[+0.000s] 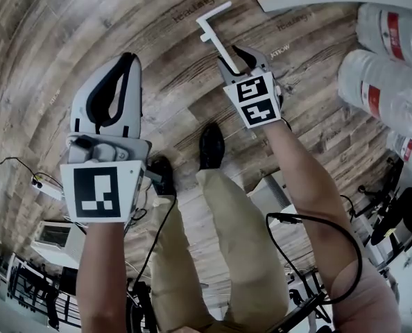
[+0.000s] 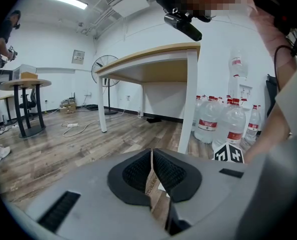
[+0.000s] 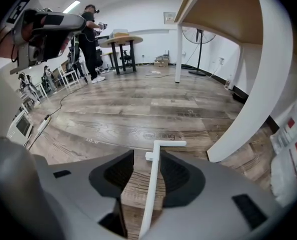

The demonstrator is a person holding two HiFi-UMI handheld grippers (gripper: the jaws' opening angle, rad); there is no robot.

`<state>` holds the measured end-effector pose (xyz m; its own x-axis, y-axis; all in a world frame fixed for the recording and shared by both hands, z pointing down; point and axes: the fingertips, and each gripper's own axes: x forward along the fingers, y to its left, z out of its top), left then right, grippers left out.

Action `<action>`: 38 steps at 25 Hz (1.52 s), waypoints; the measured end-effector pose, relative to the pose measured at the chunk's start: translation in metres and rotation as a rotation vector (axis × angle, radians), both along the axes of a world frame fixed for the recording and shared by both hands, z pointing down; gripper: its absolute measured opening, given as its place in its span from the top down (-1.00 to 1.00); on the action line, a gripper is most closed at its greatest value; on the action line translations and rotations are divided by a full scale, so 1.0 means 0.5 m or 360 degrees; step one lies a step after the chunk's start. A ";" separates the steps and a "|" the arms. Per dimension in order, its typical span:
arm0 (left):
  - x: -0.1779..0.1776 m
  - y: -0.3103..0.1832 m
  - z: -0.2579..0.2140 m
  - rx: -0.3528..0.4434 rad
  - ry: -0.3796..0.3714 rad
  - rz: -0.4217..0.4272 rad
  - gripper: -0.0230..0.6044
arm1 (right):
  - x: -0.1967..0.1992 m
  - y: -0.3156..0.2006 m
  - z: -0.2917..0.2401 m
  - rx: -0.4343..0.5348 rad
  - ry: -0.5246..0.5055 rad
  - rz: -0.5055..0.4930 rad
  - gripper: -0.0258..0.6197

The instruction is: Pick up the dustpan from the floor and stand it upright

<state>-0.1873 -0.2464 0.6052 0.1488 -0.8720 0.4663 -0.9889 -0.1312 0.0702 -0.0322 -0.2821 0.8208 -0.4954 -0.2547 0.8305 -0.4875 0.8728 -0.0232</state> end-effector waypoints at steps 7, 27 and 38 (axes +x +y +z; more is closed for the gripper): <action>-0.006 -0.006 0.051 0.0002 -0.0004 -0.0009 0.86 | -0.005 -0.015 0.069 -0.0014 0.0033 -0.0018 0.41; -0.047 0.039 0.128 -0.0027 -0.0042 -0.0024 0.86 | -0.001 -0.022 0.245 -0.0043 0.0237 0.0002 0.63; -0.063 0.062 0.151 -0.0015 -0.0048 -0.0015 0.86 | 0.000 -0.033 0.295 -0.0098 0.0303 0.0072 0.51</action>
<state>-0.2188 -0.2152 0.6809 0.1261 -0.8688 0.4788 -0.9918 -0.1213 0.0412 -0.0321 -0.2985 0.9685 -0.3174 -0.2188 0.9227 -0.5267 0.8498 0.0203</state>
